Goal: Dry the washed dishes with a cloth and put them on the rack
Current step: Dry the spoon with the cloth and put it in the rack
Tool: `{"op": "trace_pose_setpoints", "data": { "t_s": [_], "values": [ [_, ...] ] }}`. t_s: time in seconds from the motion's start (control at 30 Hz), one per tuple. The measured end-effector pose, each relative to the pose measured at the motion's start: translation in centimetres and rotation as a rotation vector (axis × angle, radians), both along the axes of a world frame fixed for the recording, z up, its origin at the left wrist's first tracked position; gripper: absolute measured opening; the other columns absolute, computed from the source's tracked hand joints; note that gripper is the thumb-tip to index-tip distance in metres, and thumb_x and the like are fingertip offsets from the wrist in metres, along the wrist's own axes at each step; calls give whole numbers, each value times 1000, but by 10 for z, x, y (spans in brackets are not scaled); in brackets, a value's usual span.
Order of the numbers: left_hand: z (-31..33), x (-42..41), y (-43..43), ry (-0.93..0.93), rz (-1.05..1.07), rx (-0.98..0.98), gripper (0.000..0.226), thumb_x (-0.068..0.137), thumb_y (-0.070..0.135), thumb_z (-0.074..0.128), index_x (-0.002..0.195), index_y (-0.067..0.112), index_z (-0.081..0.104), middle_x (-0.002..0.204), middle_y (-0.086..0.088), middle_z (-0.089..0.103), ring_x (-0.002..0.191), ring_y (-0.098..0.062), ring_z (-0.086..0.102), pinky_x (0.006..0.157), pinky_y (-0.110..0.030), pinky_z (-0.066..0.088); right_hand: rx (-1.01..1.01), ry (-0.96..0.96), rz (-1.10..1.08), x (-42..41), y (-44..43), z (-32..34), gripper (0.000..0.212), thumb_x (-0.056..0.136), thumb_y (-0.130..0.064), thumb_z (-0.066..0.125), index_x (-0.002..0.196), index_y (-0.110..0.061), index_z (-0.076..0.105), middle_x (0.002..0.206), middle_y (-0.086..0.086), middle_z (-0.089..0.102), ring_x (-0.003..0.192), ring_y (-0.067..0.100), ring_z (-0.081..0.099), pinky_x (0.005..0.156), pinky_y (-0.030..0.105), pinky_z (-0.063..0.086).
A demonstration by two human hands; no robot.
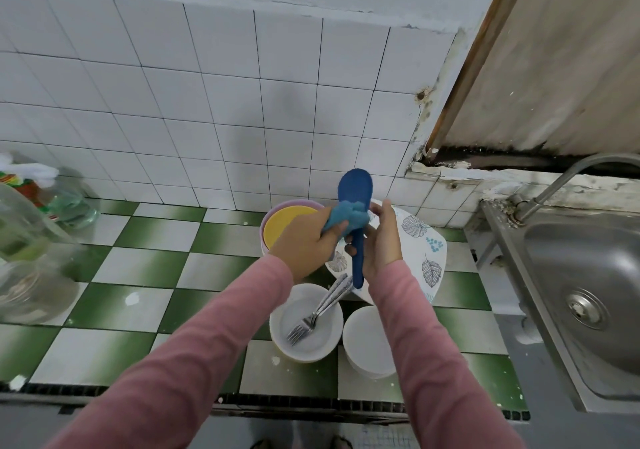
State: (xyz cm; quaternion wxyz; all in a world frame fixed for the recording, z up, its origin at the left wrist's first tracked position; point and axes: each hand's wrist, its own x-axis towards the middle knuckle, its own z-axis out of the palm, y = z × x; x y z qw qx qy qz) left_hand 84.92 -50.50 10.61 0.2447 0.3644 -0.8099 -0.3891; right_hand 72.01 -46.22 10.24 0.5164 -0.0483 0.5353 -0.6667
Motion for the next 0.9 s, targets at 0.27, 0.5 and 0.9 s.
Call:
{"op": "trace_pose_setpoints", "data": {
  "t_s": [0.27, 0.5, 0.9],
  "values": [
    [-6, -8, -11, 243, 367, 189, 31, 104, 34, 43, 128, 16, 53, 86, 3, 57, 72, -8, 55, 61, -14, 46, 303, 531, 129, -10, -11, 0, 17, 102, -21, 41, 113, -15, 53, 116, 15, 66, 86, 24, 61, 79, 35, 51],
    [-22, -22, 5, 91, 145, 7, 46, 104, 21, 46, 149, 18, 38, 118, -7, 65, 104, -21, 62, 87, -20, 48, 114, 213, 50, 1, -14, 12, 21, 101, -12, 49, 122, -12, 52, 107, 14, 66, 83, 30, 69, 65, 39, 61],
    [-38, -13, -3, 16, -12, 37, 55, 103, 41, 39, 151, 17, 32, 135, -3, 55, 119, -14, 52, 102, -33, 43, 294, 588, -29, -8, -14, 0, 11, 97, -23, 57, 98, -12, 57, 106, 18, 71, 95, 34, 68, 82, 36, 53]
  ]
}}
